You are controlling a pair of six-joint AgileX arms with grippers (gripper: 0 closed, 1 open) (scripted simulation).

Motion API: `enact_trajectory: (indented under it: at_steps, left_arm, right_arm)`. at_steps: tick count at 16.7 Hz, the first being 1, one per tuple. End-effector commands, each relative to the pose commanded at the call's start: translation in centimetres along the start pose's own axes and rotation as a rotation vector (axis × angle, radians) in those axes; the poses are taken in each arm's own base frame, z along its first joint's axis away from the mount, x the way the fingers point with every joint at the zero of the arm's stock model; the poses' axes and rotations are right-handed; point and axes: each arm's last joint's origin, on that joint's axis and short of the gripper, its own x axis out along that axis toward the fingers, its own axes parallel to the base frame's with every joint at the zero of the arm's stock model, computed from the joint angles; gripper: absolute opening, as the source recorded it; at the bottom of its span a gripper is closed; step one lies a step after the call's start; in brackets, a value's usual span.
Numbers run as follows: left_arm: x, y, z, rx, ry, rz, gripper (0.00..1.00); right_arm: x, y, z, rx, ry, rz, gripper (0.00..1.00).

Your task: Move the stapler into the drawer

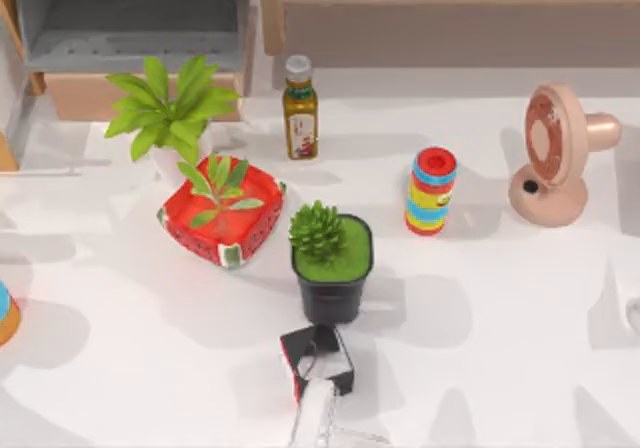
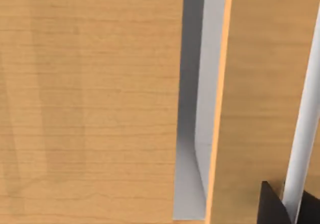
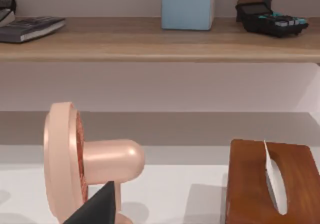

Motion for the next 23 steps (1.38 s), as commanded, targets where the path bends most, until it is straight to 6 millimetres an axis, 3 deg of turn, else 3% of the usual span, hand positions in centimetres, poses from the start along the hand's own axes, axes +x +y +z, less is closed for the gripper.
enact_trajectory:
  at_steps: [6,13,20,23]
  left_arm:
    - [5.1,0.5,-0.2,0.007,0.006,0.014,0.00]
    - [6.0,0.1,-0.2,-0.001,0.005,-0.002,0.00]
    - [11.2,0.5,-0.4,0.003,0.009,0.009,0.00]
    - [11.9,0.3,-0.3,-0.001,0.010,0.000,0.00]
  right_arm:
    - [0.0,0.0,0.0,0.000,0.000,0.000,1.00]
    - [0.0,0.0,0.0,0.000,0.000,0.000,1.00]
    - [0.0,0.0,0.0,0.000,0.000,0.000,1.00]
    - [0.0,0.0,0.0,0.000,0.000,0.000,1.00]
